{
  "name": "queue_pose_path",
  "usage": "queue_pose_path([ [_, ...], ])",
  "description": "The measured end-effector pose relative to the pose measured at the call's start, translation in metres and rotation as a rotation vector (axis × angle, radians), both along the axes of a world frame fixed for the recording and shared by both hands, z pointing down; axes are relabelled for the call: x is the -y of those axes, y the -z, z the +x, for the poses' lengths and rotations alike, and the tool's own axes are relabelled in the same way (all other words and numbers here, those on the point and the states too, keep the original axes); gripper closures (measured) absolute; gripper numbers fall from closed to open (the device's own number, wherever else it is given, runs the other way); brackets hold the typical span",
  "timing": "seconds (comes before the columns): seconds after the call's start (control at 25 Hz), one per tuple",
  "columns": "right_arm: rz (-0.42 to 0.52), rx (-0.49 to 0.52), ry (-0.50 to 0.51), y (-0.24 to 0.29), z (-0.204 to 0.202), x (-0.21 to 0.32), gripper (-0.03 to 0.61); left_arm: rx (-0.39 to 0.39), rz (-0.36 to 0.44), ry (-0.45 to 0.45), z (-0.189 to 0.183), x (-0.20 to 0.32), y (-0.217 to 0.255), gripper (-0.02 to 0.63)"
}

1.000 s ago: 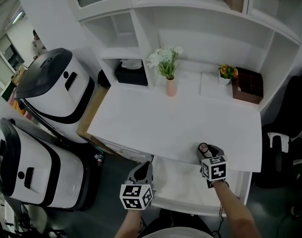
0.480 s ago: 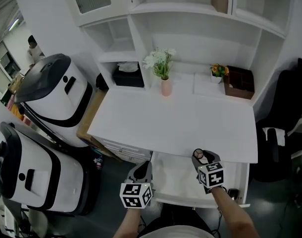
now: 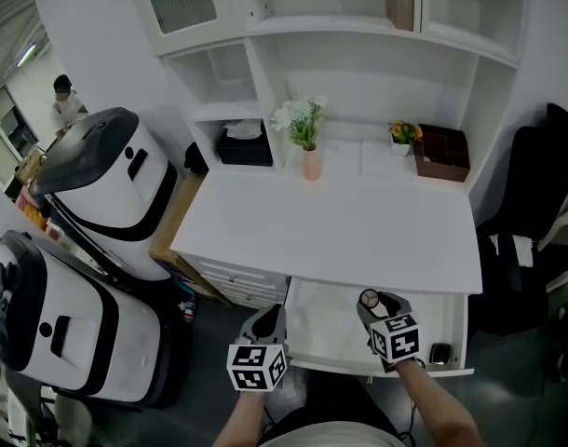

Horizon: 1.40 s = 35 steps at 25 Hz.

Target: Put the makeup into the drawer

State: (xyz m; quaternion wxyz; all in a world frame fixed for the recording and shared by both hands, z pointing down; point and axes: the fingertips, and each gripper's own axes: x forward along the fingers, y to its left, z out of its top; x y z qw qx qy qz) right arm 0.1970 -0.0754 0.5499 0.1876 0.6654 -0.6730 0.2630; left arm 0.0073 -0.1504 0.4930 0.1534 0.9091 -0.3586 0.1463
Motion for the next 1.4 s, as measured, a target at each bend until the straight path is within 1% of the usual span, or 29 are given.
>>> queue_pose_path([
  [0.32,0.013,0.000,0.026,0.006,-0.028,-0.016,0.365,-0.007,0.012,0.015,-0.023,-0.014,0.002,0.611],
  [0.68,0.022,-0.014,0.078,0.010,-0.059,-0.025,0.365,-0.012,0.020,0.047,-0.051,-0.028,0.004,0.611],
  [1.12,0.000,-0.023,0.129,0.006,-0.086,-0.028,0.365,-0.014,0.014,0.082,-0.081,-0.035,0.002,0.611],
  [1.4,-0.034,-0.034,0.200,-0.001,-0.093,-0.015,0.365,-0.024,-0.003,0.144,-0.094,-0.031,-0.002,0.611],
])
